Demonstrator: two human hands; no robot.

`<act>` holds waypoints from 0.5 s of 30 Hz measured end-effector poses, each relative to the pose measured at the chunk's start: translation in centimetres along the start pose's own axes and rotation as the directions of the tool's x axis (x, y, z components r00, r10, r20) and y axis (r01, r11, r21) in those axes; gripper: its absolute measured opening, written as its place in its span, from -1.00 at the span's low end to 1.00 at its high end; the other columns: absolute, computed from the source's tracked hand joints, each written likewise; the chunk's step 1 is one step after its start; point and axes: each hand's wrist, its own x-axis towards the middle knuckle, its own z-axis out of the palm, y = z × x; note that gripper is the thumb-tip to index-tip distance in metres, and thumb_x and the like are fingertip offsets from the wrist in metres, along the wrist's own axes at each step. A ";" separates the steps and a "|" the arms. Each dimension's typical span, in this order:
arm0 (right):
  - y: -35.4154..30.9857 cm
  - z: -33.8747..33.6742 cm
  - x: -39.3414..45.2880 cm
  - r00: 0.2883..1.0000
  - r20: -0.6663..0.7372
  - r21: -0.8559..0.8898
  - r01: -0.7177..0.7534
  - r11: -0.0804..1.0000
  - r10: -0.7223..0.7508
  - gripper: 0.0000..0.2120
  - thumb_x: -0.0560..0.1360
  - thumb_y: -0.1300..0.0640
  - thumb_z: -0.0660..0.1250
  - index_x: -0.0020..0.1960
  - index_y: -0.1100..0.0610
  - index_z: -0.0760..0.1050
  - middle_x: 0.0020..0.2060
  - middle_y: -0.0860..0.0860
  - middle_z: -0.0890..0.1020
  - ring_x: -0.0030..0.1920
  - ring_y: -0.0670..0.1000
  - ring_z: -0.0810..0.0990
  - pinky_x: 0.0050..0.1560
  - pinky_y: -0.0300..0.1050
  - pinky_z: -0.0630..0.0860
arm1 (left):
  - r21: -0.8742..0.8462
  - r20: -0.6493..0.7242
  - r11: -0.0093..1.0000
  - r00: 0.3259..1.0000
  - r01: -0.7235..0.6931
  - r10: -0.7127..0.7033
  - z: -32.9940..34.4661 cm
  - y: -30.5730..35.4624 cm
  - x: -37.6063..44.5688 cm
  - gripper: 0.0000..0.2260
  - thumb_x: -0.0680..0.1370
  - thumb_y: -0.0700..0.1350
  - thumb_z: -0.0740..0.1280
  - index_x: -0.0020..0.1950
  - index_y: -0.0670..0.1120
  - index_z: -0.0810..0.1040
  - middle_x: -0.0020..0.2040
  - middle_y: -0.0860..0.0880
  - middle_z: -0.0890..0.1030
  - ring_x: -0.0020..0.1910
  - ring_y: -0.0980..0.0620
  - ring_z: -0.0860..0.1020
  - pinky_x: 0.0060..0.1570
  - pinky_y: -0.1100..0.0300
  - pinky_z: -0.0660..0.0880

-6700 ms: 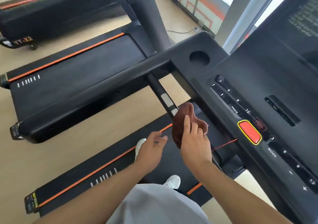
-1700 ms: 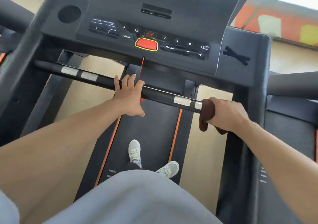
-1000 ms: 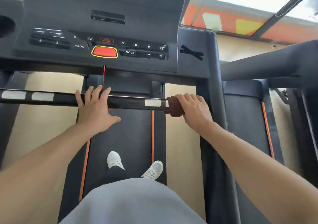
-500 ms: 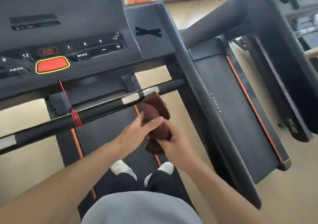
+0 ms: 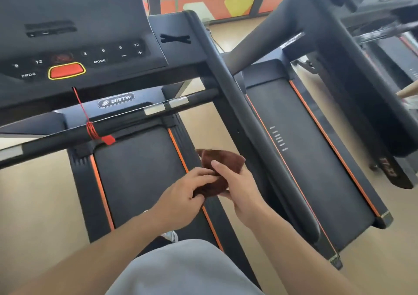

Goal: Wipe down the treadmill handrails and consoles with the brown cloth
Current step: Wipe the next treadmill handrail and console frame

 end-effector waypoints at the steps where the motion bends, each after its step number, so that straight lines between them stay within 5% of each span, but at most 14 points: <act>1: 0.4 -0.7 -0.7 0.998 -0.047 -0.002 0.032 0.999 -0.032 -0.87 0.62 0.15 0.38 0.15 0.07 0.64 -0.03 0.08 0.76 -0.04 0.03 0.76 -0.11 -0.01 0.71 | 0.013 -0.019 1.000 1.000 -0.006 0.006 1.2 0.4 -0.6 -0.45 0.43 -0.21 0.15 0.35 0.12 0.58 0.33 0.35 0.46 0.25 0.20 0.53 0.25 0.15 0.50; 5: 2.4 -4.2 -4.4 0.969 -0.198 0.091 0.171 0.981 -0.150 -0.87 0.66 0.14 0.32 0.08 0.06 0.66 -0.18 -0.03 0.77 -0.16 -0.05 0.75 -0.26 -0.11 0.66 | 0.136 -0.065 0.990 0.997 0.039 -0.030 6.4 0.4 -3.0 -0.56 0.49 -0.14 0.26 0.34 0.15 0.57 0.34 0.32 0.45 0.27 0.26 0.50 0.24 0.31 0.44; 9: 3.6 -8.4 -8.6 0.920 -0.343 0.241 0.283 0.928 -0.191 -0.87 0.66 0.16 0.31 0.04 0.05 0.65 -0.19 -0.10 0.76 -0.11 -0.09 0.75 -0.13 -0.23 0.64 | 0.272 -0.063 0.952 0.989 0.143 -0.130 12.8 -1.1 -5.8 -0.79 0.52 -0.13 0.35 0.09 0.11 0.65 0.13 0.27 0.59 0.03 0.22 0.58 -0.09 0.47 0.33; 12: 4.3 -12.6 -10.6 0.902 -0.424 0.330 0.238 0.914 -0.082 -0.94 0.64 0.05 0.35 0.04 -0.01 0.60 -0.10 -0.07 0.74 -0.05 -0.02 0.73 0.03 -0.05 0.67 | 0.134 -0.103 0.943 0.951 0.305 -0.293 16.5 -2.4 -7.6 -0.93 0.57 -0.03 0.39 -0.11 0.08 0.62 -0.24 0.22 0.62 -0.27 0.17 0.57 -0.07 0.15 0.51; 15: 4.7 -16.8 -12.3 0.864 -0.501 0.380 0.259 0.888 -0.038 -0.88 0.65 0.07 0.32 0.13 -0.04 0.61 0.05 -0.09 0.72 0.07 -0.01 0.69 0.22 0.03 0.61 | 0.042 -0.077 0.949 0.948 0.312 -0.308 18.6 -2.6 -8.3 -0.93 0.53 0.06 0.47 -0.12 0.10 0.67 -0.20 0.24 0.64 -0.21 0.19 0.60 0.01 0.02 0.59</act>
